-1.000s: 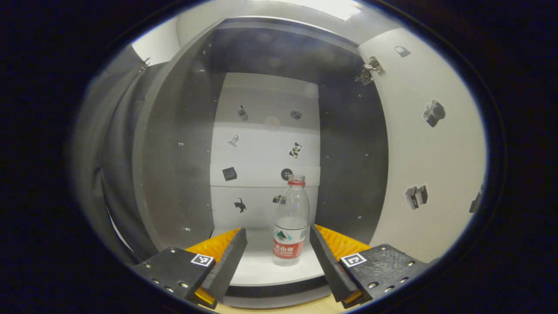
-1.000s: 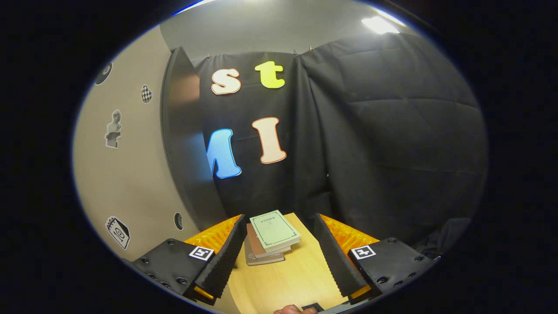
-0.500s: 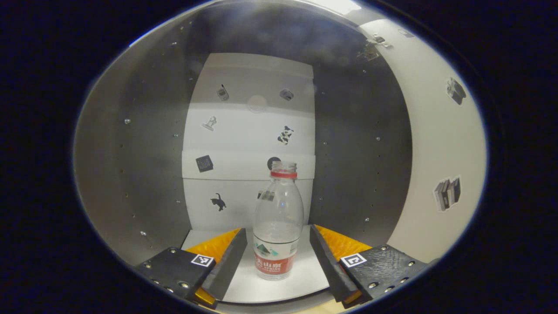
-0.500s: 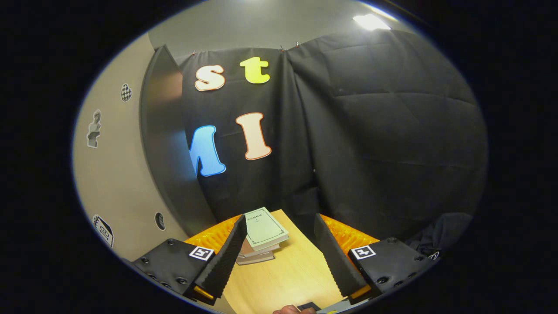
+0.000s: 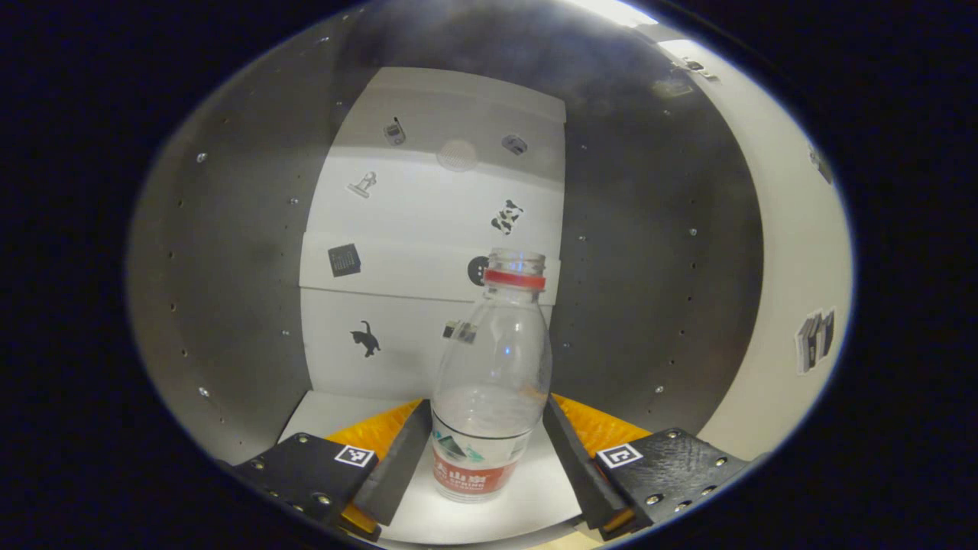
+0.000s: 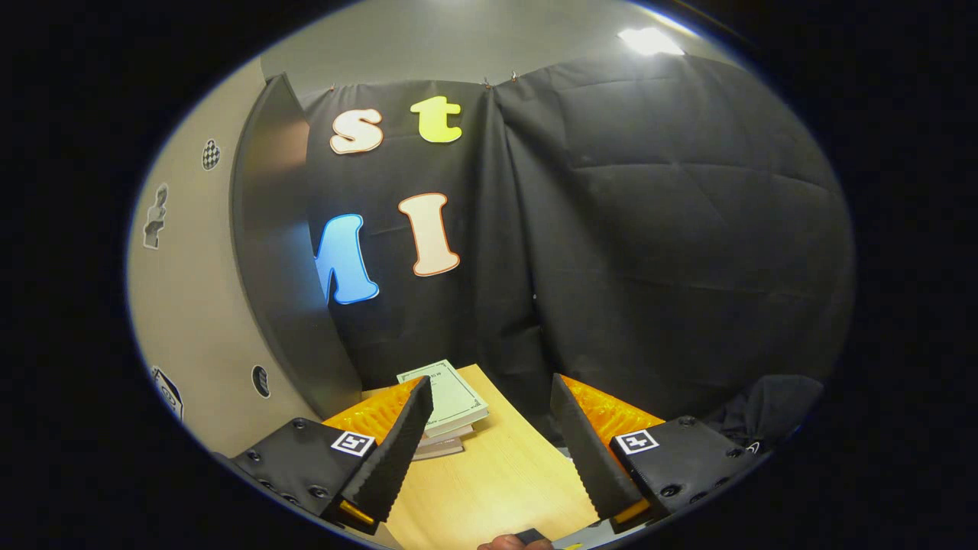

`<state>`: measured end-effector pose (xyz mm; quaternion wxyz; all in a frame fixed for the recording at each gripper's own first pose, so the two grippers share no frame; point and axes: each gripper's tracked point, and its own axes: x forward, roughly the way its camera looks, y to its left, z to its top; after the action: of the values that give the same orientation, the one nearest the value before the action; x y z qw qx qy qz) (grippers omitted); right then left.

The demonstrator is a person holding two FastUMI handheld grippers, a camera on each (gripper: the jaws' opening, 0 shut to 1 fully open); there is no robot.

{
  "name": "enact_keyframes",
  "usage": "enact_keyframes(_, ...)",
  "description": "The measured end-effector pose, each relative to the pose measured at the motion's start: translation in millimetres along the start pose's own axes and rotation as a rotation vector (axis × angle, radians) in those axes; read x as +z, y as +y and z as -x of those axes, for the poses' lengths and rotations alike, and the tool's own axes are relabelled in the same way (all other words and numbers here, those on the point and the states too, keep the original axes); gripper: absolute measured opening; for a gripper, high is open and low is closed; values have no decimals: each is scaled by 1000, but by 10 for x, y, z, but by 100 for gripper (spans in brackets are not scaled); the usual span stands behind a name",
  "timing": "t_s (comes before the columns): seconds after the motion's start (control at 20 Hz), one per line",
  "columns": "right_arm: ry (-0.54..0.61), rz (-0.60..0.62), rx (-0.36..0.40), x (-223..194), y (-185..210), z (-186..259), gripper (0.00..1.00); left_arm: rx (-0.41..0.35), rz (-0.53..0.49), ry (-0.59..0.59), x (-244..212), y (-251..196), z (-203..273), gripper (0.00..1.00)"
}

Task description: Open the cabinet door with the right hand, grasp the bottle in the cabinet with the left hand and place it on the coaster, then close the cabinet door with the right hand.

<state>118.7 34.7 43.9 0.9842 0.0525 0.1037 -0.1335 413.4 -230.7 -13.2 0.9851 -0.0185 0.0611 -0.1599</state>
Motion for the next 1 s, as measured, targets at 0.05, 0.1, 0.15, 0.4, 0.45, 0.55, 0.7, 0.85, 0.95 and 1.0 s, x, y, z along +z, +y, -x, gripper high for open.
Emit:
enact_keyframes(0.05, 0, -2, -4, -7, -5, -10, 98, 4, -4, -1, 5, 3, -1, 90)
enact_keyframes(0.1, 1, -2, -8, -6, -14, -9, 98, 5, -6, -3, 7, -3, -2, 90)
enact_keyframes(0.15, 3, -3, -10, -13, -20, -12, 98, 3, -11, -4, 23, -7, 3, 90)
enact_keyframes(0.4, -9, -41, -16, 12, 8, -28, 98, -6, -35, -3, 20, -19, -15, 82)
enact_keyframes(0.45, -10, -47, -16, 19, 17, -33, 98, -7, -34, 2, 11, -25, -15, 77)
enact_keyframes(0.55, -15, -45, -19, 35, 19, -40, 98, -23, -29, 0, 25, -53, -6, 79)
enact_keyframes(0.7, -16, -38, -19, 34, 26, -40, 98, -37, -29, 12, 13, -84, 48, 77)
enact_keyframes(0.85, -13, -36, -17, 23, 36, -28, 98, -49, -43, -12, 104, -115, 190, 75)
enact_keyframes(0.95, -15, -38, -13, 33, 44, -16, 98, -60, -54, -25, 186, -127, 320, 75)
enact_keyframes(1.0, -16, -43, -8, 37, 58, -10, 98, -66, -52, -33, 219, -136, 394, 75)
